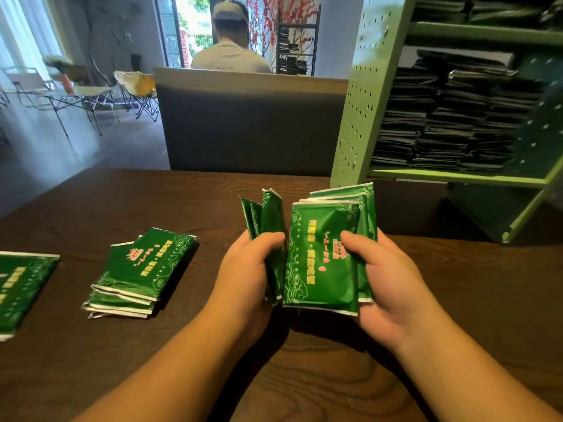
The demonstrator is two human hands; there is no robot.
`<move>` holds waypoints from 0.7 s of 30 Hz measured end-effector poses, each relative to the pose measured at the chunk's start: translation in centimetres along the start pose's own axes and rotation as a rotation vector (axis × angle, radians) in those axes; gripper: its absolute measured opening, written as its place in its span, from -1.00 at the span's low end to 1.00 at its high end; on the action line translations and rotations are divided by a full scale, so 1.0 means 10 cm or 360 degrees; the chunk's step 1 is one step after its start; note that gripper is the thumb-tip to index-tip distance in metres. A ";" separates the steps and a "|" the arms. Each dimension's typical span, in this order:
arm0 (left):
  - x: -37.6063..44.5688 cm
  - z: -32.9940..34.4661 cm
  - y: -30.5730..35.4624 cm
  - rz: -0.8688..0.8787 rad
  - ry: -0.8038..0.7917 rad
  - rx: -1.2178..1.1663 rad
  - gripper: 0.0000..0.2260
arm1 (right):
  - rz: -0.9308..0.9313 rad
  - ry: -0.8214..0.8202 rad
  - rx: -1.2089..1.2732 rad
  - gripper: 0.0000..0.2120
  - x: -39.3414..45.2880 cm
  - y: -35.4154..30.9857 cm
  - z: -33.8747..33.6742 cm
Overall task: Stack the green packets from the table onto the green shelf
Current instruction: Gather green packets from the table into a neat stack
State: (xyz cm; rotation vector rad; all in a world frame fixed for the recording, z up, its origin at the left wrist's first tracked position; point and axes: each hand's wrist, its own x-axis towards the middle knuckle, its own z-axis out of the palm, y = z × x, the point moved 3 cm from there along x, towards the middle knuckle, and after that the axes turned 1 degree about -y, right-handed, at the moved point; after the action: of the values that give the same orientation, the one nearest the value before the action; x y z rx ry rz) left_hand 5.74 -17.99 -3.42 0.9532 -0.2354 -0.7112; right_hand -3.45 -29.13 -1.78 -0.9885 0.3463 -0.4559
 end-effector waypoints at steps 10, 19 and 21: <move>-0.08 0.11 -0.07 -0.0181 -0.0442 -0.0081 -0.54 | -0.0300 0.0194 -0.0262 -0.69 -0.01 -0.05 -0.07; -0.05 0.11 -0.09 -0.0031 -0.0444 0.0168 -0.56 | -0.0569 0.0518 -0.0443 -0.78 -0.02 -0.10 -0.13; -0.04 0.09 -0.05 -0.0024 -0.0284 0.0165 -0.66 | -0.0694 0.0593 -0.0563 -0.75 -0.05 -0.15 -0.14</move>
State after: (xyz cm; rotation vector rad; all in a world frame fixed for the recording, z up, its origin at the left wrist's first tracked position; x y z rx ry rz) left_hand 4.83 -18.51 -3.30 0.9919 -0.4255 -0.8051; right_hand -4.88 -30.64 -1.16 -1.3318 0.5613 -1.0065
